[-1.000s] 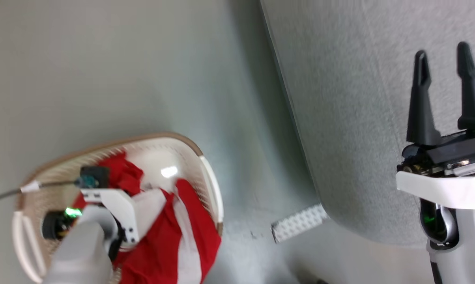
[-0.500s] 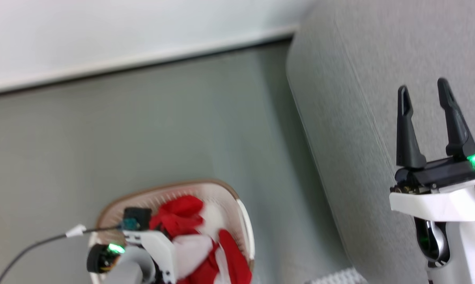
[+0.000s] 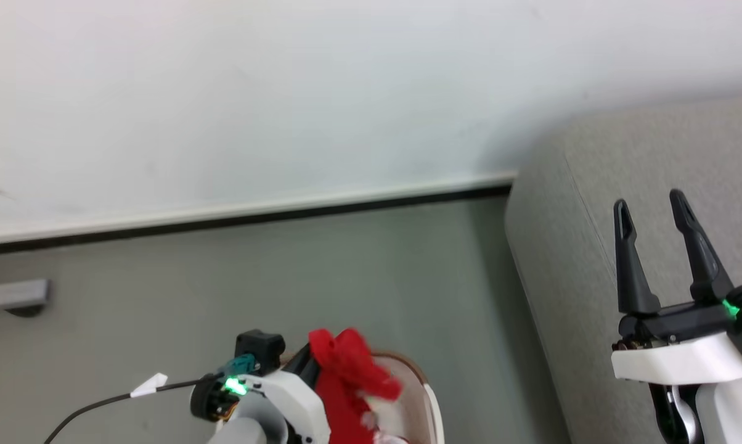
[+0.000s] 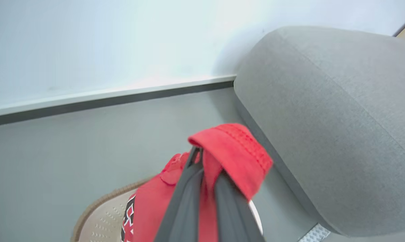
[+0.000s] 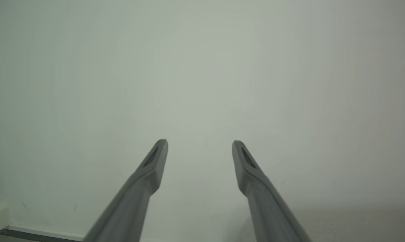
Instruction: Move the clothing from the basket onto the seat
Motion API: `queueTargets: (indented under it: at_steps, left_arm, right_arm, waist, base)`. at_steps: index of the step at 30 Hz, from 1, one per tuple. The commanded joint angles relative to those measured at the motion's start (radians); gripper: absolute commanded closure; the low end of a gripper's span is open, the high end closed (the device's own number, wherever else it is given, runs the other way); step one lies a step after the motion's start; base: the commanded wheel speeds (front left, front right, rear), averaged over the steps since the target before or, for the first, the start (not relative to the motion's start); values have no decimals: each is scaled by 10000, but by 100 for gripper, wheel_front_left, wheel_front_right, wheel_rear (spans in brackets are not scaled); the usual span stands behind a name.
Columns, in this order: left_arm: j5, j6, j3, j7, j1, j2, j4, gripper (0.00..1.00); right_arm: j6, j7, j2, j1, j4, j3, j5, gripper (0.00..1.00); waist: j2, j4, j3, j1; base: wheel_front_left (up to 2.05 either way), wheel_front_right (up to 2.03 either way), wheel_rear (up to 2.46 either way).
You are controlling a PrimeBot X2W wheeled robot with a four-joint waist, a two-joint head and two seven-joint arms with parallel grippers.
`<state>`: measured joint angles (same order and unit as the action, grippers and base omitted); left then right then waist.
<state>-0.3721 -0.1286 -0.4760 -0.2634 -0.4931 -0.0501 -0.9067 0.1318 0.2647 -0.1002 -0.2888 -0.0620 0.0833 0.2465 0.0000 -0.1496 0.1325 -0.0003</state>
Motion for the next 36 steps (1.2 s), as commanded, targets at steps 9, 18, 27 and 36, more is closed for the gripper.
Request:
queueTargets:
  at_steps: [9, 18, 27, 36]
  left_arm:
    - [-111, 79, 366, -13, 486, -309, 2499, 100]
    - [-261, 432, 517, 812, 444, -638, 5150, 100]
    - [-480, 838, 782, 1703, 289, -1012, 6849, 100]
    - [-568, 970, 837, 2001, 136, -1111, 7398, 100]
  right_arm:
    - [-21, -7, -160, 692, -218, 183, 159, 0]
    - [-21, -7, -285, 1016, -369, 519, 277, 0]
    - [-21, -7, -514, 1063, -389, 1085, 559, 0]
    - [-21, -7, -880, 888, -314, 2116, 1058, 0]
  waist:
    - [0, 730, -1281, 3]
    - [0, 854, -1656, 3]
    - [0, 802, -1803, 3]
    - [0, 806, -1794, 3]
  base:
    - [0, 0, 0]
    - [0, 0, 0]
    - [0, 0, 0]
    - [0, 0, 0]
